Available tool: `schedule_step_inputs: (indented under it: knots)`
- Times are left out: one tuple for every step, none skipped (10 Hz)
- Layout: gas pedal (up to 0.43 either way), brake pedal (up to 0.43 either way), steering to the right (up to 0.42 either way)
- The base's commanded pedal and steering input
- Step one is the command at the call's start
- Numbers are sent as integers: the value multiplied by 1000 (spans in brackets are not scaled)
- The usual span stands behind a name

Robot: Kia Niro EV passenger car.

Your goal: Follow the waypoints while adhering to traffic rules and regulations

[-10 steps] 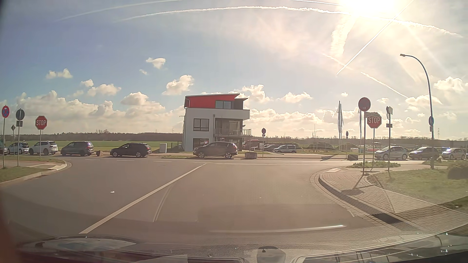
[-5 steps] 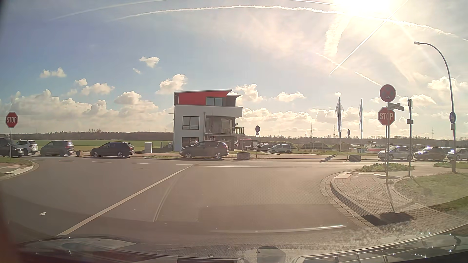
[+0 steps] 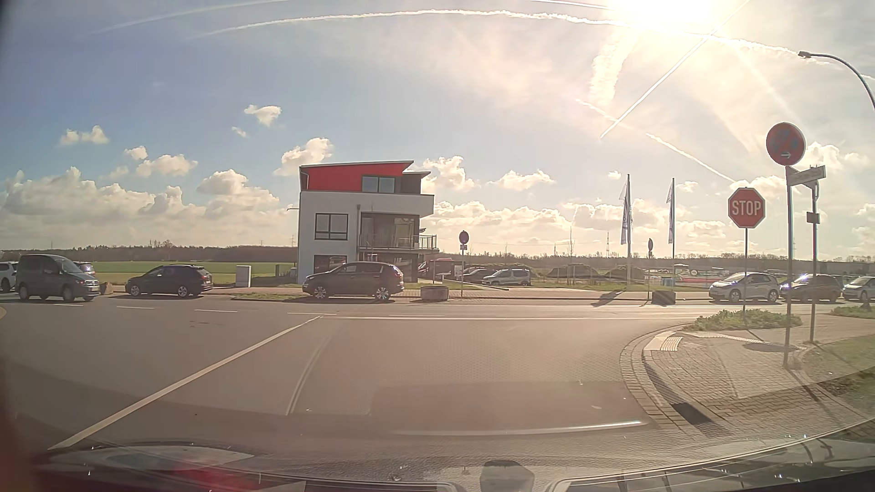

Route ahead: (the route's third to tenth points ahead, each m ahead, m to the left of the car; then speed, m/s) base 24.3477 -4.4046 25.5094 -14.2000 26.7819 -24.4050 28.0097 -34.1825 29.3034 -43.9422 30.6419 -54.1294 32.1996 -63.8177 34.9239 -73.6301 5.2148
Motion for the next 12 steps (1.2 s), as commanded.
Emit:
schedule_step_inputs:
  knots:
    - [0, 0, 65]
    - [0, 0, 67]
    - [0, 0, 73]
    - [0, 0, 78]
    - [0, 0, 83]
    - [0, 0, 92]
    - [0, 0, 98]
    - [0, 0, 108]
    - [0, 0, 116]
    - [0, 12, 124]
    - [0, 18, 129]
    - [0, 30, 134]
